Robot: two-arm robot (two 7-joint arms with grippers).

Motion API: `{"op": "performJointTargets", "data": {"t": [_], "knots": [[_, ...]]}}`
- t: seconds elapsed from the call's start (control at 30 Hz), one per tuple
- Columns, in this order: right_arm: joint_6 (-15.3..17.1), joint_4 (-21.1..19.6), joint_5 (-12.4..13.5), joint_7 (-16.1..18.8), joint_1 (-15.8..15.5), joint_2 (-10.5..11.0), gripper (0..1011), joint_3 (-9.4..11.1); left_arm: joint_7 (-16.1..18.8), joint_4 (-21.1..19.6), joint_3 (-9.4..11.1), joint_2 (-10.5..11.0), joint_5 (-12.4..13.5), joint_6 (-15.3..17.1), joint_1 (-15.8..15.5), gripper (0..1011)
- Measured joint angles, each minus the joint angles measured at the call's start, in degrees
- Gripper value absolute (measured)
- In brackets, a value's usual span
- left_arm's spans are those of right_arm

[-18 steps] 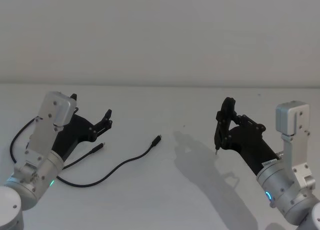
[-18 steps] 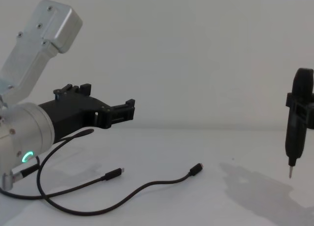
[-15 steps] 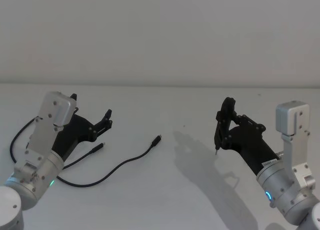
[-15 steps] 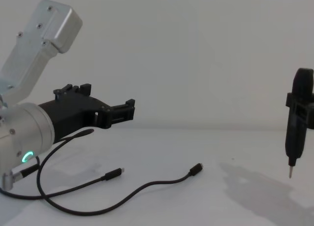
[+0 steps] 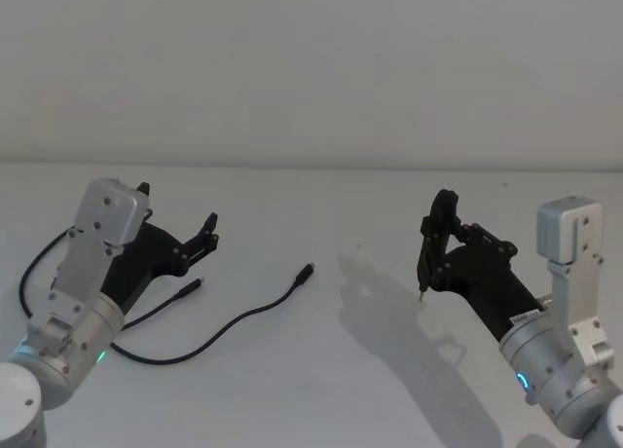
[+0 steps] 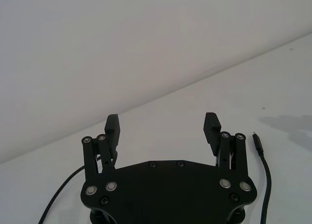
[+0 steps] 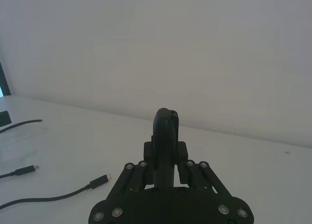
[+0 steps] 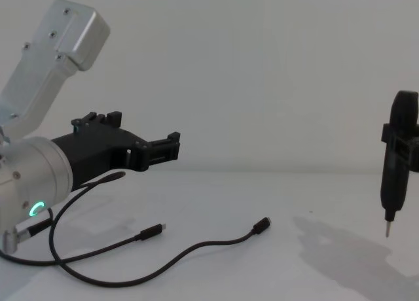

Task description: Pick up the data cable with the one hand.

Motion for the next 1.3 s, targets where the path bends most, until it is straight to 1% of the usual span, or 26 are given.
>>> {"op": "performJointTargets", "data": {"t": [1.3], "knots": [[0.0,0.0,0.0,0.0,0.0,0.0,275,0.0,0.0,0.0,0.0,0.0,0.0,0.0,0.0,1001]]}}
